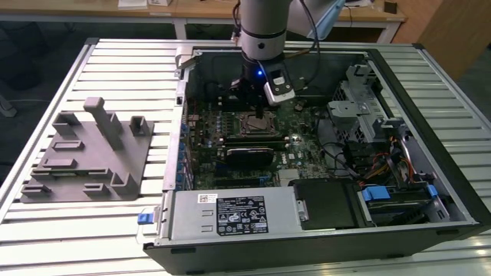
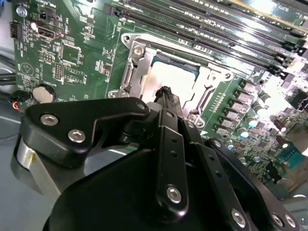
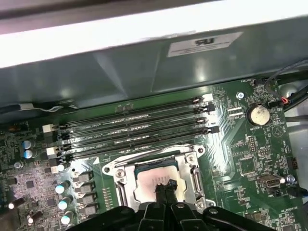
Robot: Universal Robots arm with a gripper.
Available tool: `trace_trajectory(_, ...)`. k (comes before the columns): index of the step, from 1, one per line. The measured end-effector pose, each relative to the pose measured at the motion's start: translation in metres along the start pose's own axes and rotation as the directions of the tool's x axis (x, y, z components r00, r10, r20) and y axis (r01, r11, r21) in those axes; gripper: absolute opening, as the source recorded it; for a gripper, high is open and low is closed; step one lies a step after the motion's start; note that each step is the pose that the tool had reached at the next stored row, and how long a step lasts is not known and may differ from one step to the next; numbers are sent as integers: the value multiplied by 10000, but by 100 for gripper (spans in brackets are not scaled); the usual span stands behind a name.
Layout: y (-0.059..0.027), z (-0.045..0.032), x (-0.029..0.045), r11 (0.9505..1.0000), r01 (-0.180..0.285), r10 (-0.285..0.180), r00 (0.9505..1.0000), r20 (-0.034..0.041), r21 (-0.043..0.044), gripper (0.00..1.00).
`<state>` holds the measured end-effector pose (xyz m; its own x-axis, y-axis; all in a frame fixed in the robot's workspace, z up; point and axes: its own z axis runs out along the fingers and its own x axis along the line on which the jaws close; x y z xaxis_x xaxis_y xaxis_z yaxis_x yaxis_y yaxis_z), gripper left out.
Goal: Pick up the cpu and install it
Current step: 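Install the first cpu locking lever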
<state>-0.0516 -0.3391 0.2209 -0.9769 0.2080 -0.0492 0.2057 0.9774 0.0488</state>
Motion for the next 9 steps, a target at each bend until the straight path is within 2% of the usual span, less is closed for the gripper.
trace_trajectory(4,-7,1,-39,10000,-3,3,10000,-52,15,11)
trace_trajectory(9,-22,1,-49,10000,-3,3,10000,-62,16,11)
